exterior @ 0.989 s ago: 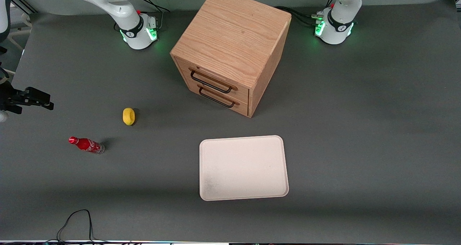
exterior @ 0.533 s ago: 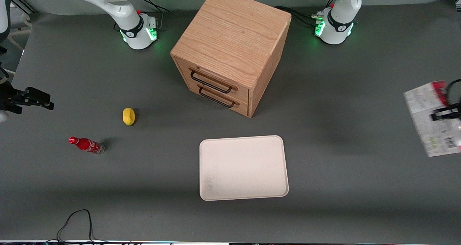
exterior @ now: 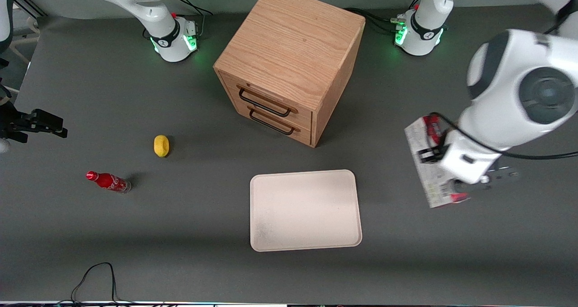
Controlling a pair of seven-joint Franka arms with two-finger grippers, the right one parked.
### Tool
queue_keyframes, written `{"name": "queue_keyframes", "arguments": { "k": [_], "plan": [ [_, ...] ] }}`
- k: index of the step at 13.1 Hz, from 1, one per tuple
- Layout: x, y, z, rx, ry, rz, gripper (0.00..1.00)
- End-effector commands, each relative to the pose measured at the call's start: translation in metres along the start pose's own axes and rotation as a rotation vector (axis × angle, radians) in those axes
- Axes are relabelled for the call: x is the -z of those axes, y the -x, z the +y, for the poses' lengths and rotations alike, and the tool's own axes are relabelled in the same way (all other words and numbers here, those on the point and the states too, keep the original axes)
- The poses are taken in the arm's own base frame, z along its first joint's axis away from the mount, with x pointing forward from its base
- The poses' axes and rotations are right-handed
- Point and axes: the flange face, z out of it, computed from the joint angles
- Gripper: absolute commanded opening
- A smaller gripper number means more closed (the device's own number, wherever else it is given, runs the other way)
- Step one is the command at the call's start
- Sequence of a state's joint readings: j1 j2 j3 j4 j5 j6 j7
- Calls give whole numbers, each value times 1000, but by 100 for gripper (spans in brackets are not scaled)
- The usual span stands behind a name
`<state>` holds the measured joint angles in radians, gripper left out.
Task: Place red cookie box on tray
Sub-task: 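Carry the box over the white tray with the left gripper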
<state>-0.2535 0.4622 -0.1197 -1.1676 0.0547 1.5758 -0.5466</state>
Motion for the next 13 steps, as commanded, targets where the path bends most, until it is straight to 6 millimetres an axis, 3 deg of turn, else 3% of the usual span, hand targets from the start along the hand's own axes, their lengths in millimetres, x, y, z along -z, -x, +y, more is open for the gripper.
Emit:
{"name": "queue_keyframes", "arguments": {
  "k": [1, 2, 5, 7, 10, 13],
  "plan": [
    [-2, -8, 53, -48, 31, 53, 0],
    [-13, -6, 79, -85, 62, 79, 0],
    [-43, -9, 111, -180, 105, 112, 0],
    [-78, -20, 117, -189, 96, 110, 0],
    [-156, -37, 128, -206, 35, 112, 0],
    [-196, -43, 133, -212, 19, 111, 0]
  ]
}}
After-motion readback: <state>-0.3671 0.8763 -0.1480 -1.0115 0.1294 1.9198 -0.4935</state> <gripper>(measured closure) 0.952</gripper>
